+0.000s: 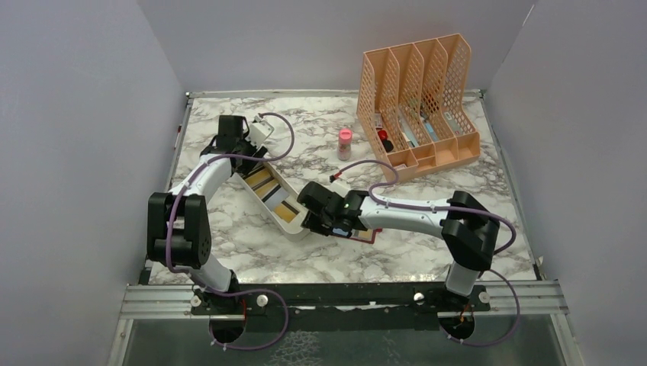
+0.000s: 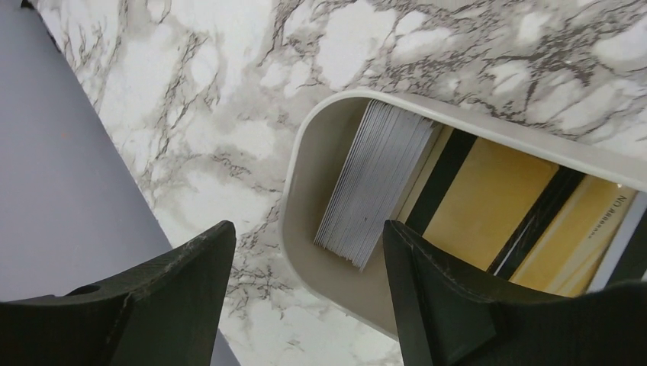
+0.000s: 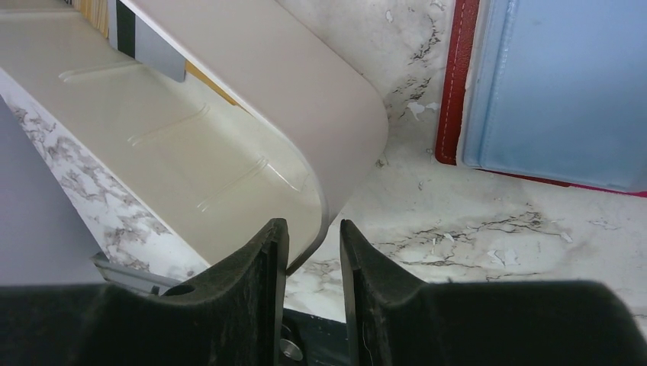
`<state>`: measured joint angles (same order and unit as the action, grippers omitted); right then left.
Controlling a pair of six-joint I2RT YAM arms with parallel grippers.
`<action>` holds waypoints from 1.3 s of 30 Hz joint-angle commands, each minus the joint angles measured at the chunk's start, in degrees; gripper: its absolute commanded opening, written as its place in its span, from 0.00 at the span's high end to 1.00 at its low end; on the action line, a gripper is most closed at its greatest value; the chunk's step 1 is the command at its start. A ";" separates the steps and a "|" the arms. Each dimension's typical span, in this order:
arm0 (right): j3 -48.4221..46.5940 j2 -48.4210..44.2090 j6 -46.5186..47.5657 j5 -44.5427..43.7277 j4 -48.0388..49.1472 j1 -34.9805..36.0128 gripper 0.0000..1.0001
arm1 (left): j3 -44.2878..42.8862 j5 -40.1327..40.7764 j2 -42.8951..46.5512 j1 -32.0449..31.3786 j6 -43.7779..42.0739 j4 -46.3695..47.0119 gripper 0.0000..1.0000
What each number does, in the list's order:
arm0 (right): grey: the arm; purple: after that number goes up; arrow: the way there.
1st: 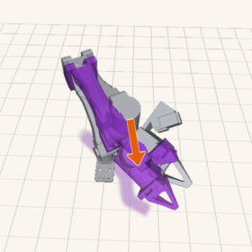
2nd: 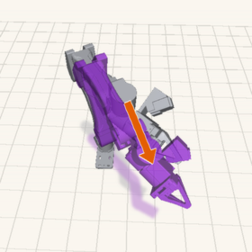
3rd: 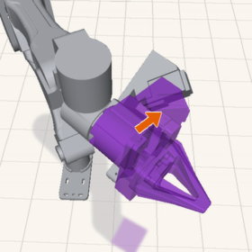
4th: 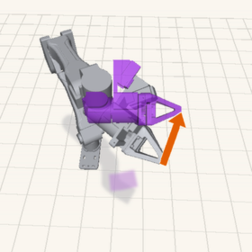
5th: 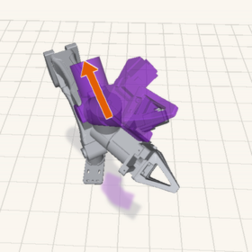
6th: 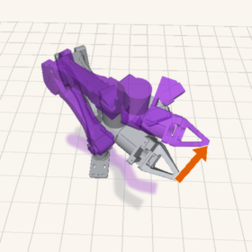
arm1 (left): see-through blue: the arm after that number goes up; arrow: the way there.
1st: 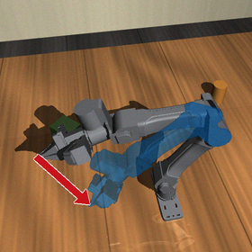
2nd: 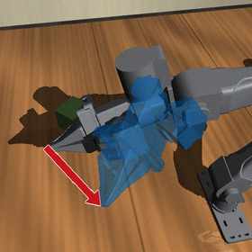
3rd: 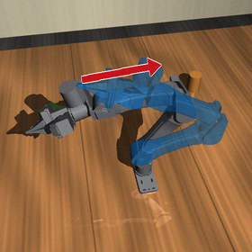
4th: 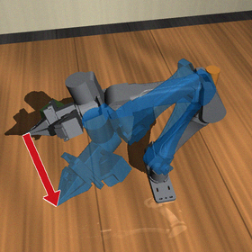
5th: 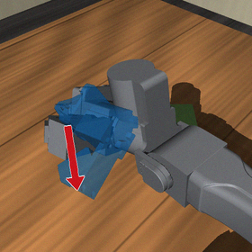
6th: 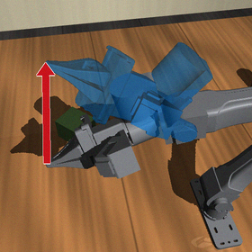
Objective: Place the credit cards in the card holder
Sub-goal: Pick up the credit card from the storage box.
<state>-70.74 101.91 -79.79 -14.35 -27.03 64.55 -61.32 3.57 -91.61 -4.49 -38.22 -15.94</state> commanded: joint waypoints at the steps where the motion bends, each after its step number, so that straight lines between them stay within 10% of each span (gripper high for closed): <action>1: 1.96 -1.50 3.19 -1.28 -1.53 0.43 0.64 | 0.80 -8.60 2.45 -0.49 -3.07 0.04 0.26; 39: 3.86 -4.85 9.63 -2.57 3.62 0.38 0.55 | 4.34 4.02 -0.58 -5.90 -11.00 8.91 0.40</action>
<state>-65.52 95.90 -70.85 -15.64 -23.70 64.55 -58.26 5.04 -94.96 -9.06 -48.29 -8.75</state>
